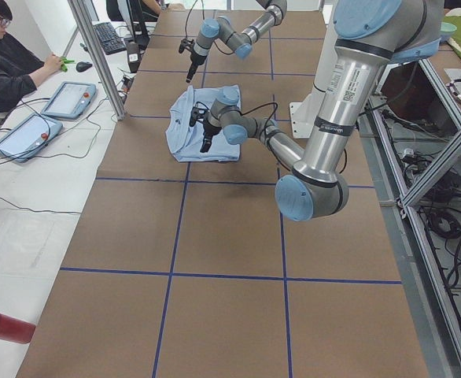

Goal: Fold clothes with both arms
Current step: 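Move the left gripper to the folded shirt's side edge while the right holds still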

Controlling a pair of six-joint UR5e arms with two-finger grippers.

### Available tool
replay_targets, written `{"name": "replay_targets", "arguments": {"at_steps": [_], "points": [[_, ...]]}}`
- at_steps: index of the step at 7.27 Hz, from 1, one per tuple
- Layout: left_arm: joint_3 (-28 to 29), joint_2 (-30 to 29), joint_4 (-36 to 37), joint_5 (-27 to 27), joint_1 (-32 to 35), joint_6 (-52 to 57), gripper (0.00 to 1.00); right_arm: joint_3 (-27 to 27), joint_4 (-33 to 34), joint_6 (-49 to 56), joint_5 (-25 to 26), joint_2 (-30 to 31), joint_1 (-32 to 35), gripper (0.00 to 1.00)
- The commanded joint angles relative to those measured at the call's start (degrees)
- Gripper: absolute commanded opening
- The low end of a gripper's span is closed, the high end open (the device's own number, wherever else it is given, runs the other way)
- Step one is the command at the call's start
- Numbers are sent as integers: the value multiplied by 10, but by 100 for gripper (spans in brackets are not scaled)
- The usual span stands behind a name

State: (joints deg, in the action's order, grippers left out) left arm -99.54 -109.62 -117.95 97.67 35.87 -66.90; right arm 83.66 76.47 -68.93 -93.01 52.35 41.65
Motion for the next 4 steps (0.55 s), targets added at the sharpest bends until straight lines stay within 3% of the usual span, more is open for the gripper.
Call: {"name": "replay_targets", "arguments": {"at_steps": [1,2,4], "points": [[-39,46,-4,-4,-46,-36,100,0,-3,1,-1,2,0,100],[-40,60,-17,-19,-57,-48,93,0,-4,1,-1,2,0,100],[-40,72,-18,-39,-89,-81,59,0,-4,2,-1,6,0,100]]}}
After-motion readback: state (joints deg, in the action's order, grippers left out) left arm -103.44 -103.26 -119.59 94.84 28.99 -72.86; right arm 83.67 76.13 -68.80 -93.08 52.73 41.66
